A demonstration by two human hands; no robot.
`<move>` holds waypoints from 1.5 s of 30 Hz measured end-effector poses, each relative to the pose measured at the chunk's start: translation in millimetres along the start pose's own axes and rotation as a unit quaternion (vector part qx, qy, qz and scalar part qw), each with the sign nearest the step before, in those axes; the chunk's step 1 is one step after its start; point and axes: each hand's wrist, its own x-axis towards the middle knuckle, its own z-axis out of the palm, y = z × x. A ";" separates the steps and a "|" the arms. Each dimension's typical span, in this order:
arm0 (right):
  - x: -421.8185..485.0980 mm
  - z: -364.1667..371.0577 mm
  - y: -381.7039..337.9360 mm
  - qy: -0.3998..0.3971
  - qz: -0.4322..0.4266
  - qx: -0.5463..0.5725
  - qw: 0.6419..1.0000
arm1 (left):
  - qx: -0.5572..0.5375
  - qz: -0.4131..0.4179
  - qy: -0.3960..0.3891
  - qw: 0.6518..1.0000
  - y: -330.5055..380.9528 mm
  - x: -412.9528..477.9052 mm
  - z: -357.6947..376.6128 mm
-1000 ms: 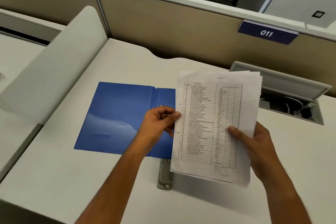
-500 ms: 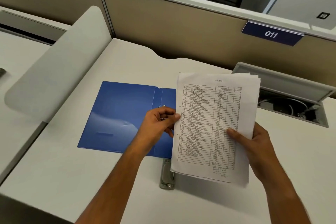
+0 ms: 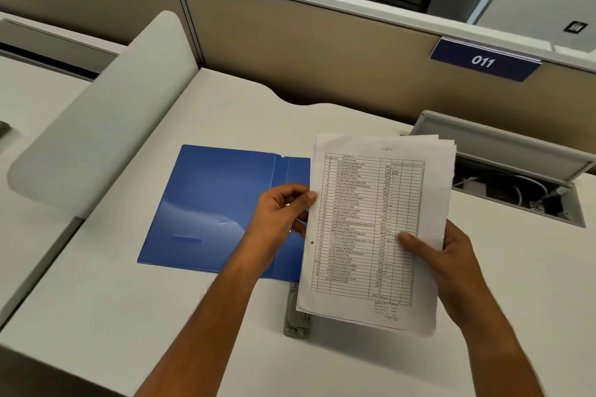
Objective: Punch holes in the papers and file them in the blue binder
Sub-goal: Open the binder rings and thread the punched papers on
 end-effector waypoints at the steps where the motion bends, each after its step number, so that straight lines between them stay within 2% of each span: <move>1: 0.1 -0.5 0.8 0.000 0.001 -0.002 1.000 | 0.003 -0.002 -0.003 1.000 -0.3 0.0 -0.3; 45: -8.2 2.0 12.8 0.024 -0.003 0.019 1.000 | 0.037 -0.051 0.002 0.998 6.9 -6.3 2.5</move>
